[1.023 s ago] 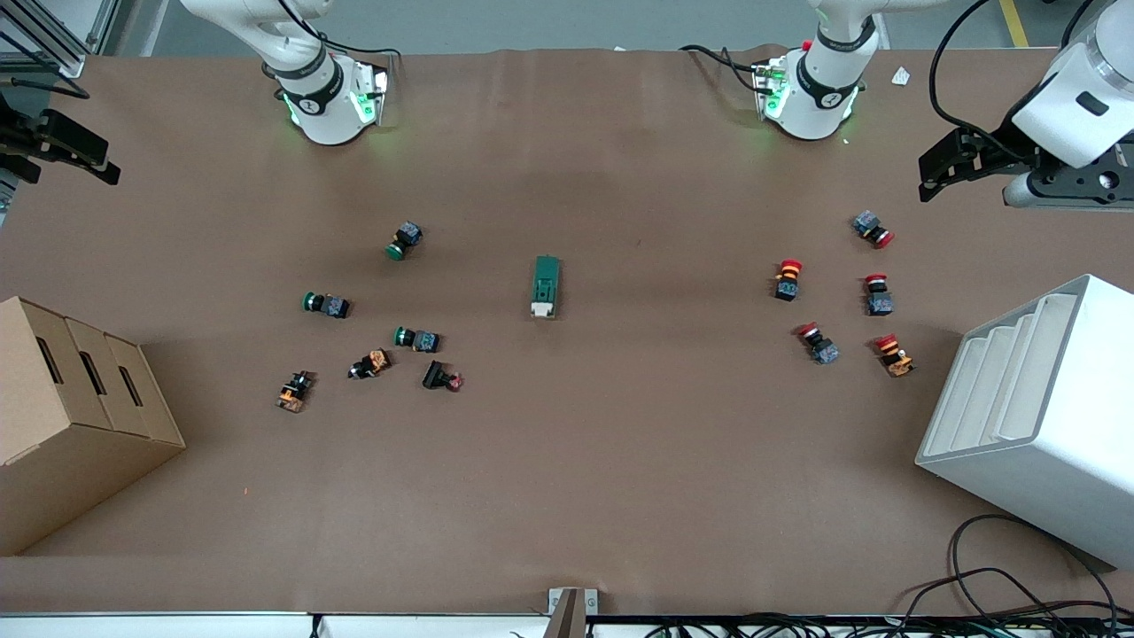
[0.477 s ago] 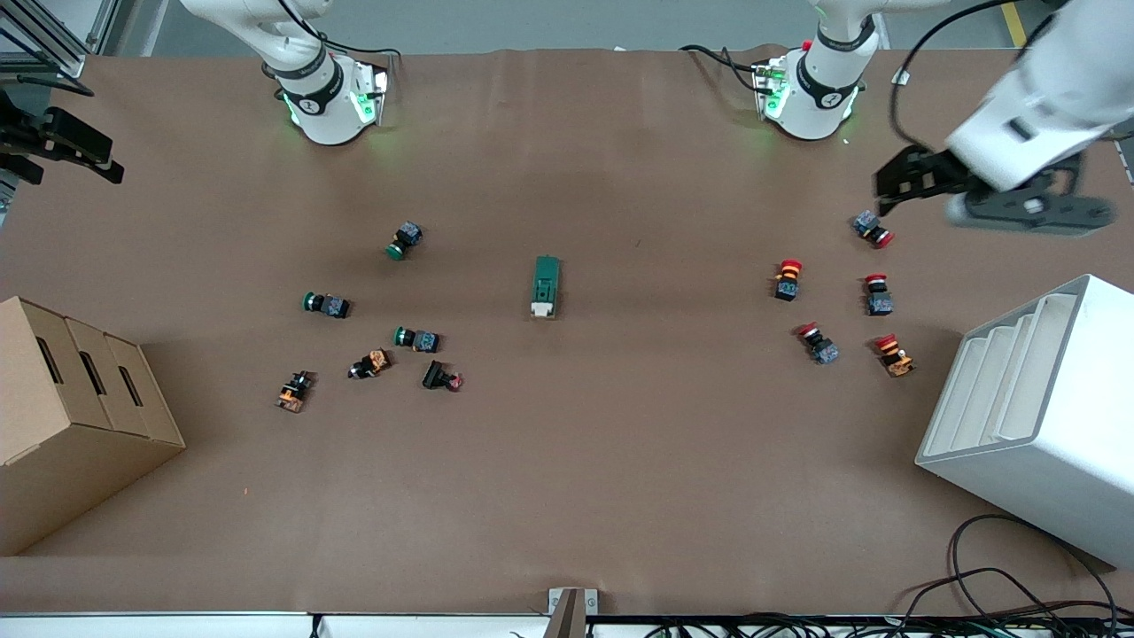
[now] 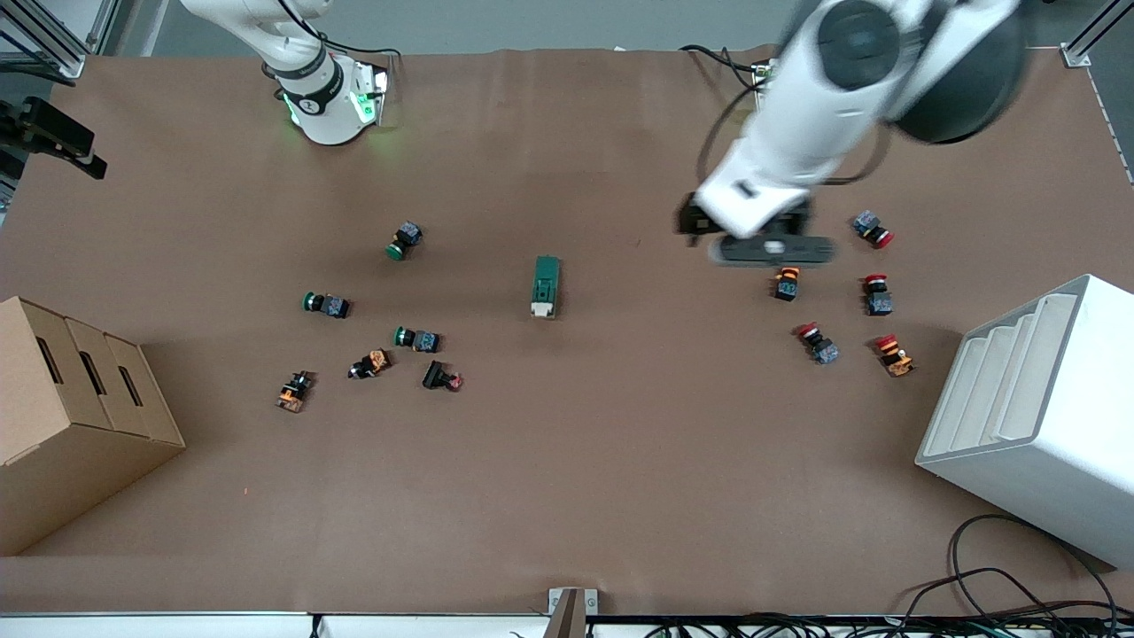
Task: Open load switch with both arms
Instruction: 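Move the left gripper over the green switch while the right gripper approaches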
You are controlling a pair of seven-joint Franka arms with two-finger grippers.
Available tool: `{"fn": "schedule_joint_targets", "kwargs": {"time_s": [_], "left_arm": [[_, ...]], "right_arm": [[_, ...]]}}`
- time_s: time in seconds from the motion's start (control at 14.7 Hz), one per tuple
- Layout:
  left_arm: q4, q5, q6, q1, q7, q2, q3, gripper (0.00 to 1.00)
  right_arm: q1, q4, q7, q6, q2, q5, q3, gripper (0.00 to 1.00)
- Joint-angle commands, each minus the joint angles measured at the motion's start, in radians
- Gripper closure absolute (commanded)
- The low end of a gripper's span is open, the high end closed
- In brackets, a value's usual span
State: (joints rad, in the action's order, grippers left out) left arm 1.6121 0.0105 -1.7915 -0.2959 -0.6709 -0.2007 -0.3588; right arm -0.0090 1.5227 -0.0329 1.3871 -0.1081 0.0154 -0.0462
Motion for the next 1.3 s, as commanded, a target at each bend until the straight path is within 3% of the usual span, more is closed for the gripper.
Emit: {"fn": "schedule_joint_targets", "kwargs": {"time_s": [0.0,0.2,0.34,0.48,0.82,1.09,1.23], "left_arm": [[0.012,0.096,-0.093,-0.133,-0.226,-0.08,0.001,0.0],[0.012,0.218,-0.198,-0.27,-0.474,-0.186,0.001,0.0],[0.014,0.316,-0.259,-0.346,-0.632,-0.256,0.001,0.0],[0.015,0.47,-0.296,-0.423,-0.824,-0.333,0.001,0.0],[0.031,0.794,-0.302,-0.555,-1.132,-0.454,0.0,0.01],[0.146,1.109,-0.339,-0.606,-1.416,-0.48,0.0,0.01],[0.195,1.248,-0.347,-0.618,-1.53,-0.494,0.0,0.01]], "right_arm": [[-0.008,0.002,-0.013,-0.005,0.008,-0.012,0.006,0.0],[-0.002,-0.002,-0.012,-0.007,0.102,-0.015,0.008,0.0],[0.023,0.037,0.048,-0.005,0.111,-0.015,0.02,0.0],[0.046,0.077,0.312,0.027,0.123,-0.008,0.058,0.0],[0.073,0.09,0.874,0.14,0.252,-0.002,0.251,0.0],[0.093,0.085,1.227,0.234,0.361,0.014,0.362,0.0],[0.128,0.083,1.4,0.3,0.419,0.029,0.381,0.0]]}}
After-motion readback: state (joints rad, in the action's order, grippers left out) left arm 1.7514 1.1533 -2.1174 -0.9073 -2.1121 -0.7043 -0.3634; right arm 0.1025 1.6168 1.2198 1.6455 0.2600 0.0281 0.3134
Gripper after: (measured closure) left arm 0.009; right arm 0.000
